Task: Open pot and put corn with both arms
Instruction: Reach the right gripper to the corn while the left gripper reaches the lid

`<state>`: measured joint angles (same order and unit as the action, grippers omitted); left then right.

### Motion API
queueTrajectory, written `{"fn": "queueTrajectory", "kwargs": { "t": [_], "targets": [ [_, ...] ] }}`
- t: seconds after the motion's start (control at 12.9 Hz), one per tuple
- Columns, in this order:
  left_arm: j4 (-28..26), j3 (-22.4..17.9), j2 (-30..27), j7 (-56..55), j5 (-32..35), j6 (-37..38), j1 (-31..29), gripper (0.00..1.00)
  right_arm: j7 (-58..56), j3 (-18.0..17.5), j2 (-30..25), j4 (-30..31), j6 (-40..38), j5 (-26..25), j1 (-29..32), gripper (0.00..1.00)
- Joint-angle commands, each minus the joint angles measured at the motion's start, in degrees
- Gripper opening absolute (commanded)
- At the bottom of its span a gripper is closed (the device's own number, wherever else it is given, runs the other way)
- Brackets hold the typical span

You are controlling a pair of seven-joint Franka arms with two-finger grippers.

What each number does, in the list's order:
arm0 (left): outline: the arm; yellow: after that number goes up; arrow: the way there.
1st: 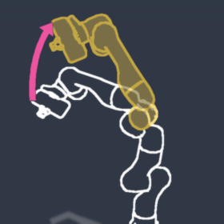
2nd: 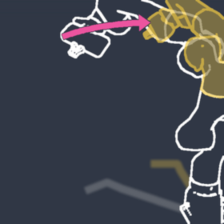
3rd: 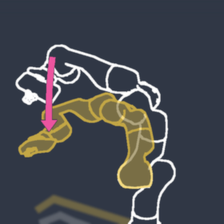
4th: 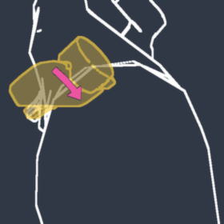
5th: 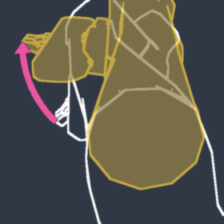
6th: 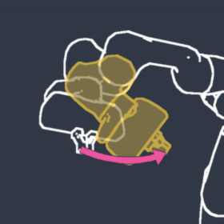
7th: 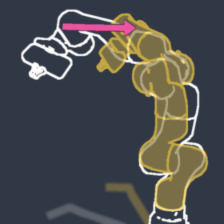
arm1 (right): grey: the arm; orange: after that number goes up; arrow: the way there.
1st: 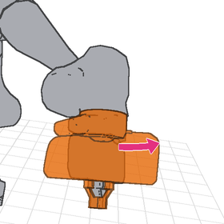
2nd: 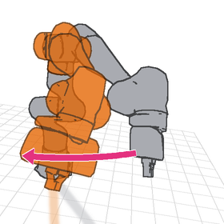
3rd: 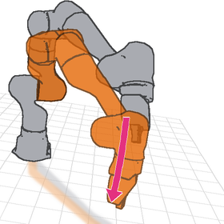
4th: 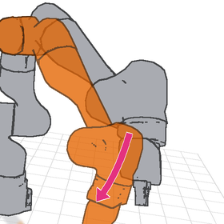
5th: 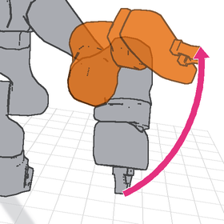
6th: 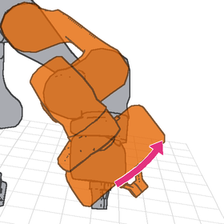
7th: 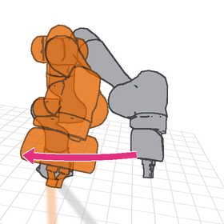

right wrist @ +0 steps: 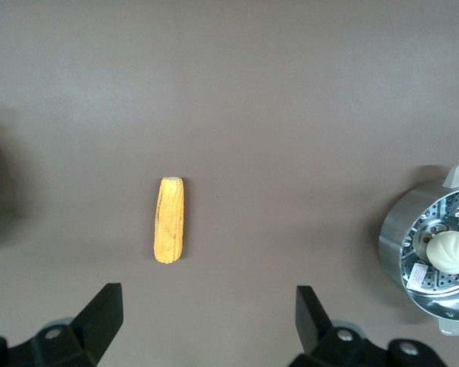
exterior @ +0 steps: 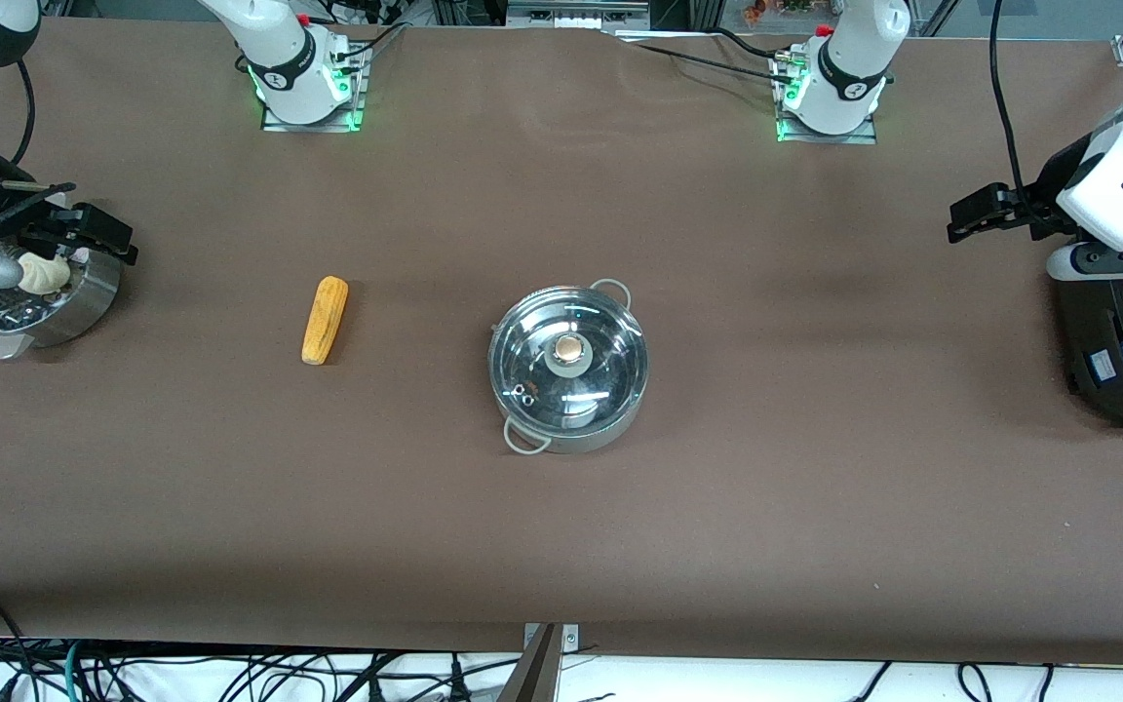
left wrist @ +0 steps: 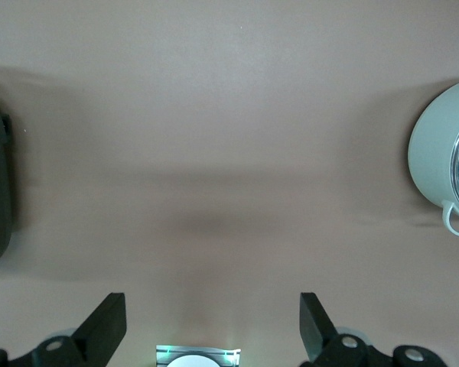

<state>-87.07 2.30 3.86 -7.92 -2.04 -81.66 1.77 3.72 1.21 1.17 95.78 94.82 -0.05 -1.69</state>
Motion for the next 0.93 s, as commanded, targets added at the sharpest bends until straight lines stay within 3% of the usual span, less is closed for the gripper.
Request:
{"fn": "queueTrajectory", "kwargs": {
  "t": [0.0,0.31,0.47,0.7,0.85],
  "targets": [
    [-0.74,0.60,-0.52,0.54,-1.12,-0.44,-0.80,1.00,0.05,-0.06,0.41,-0.77,-0.08,0.66,-0.68,1.00],
    [-0.56,0.95,-0.08,-0.42,-1.12,-1.05,-0.63,1.00,0.14,-0.15,1.90,0.89,-2.79,0.84,-2.17,1.00],
    [-0.38,4.10,1.67,-6.02,-1.21,-3.32,-0.19,1.00,1.27,-0.15,2.08,5.63,-0.27,1.01,-4.80,1.00],
    [4.68,9.30,9.38,-18.92,-1.30,-6.48,4.28,1.00,13.64,-1.11,2.61,17.11,12.44,1.01,-6.22,1.00],
    [6.47,9.39,14.14,-26.59,-1.30,-11.82,10.25,1.00,20.16,-1.47,3.92,23.55,21.94,0.93,-6.31,1.00]
  ]
}}
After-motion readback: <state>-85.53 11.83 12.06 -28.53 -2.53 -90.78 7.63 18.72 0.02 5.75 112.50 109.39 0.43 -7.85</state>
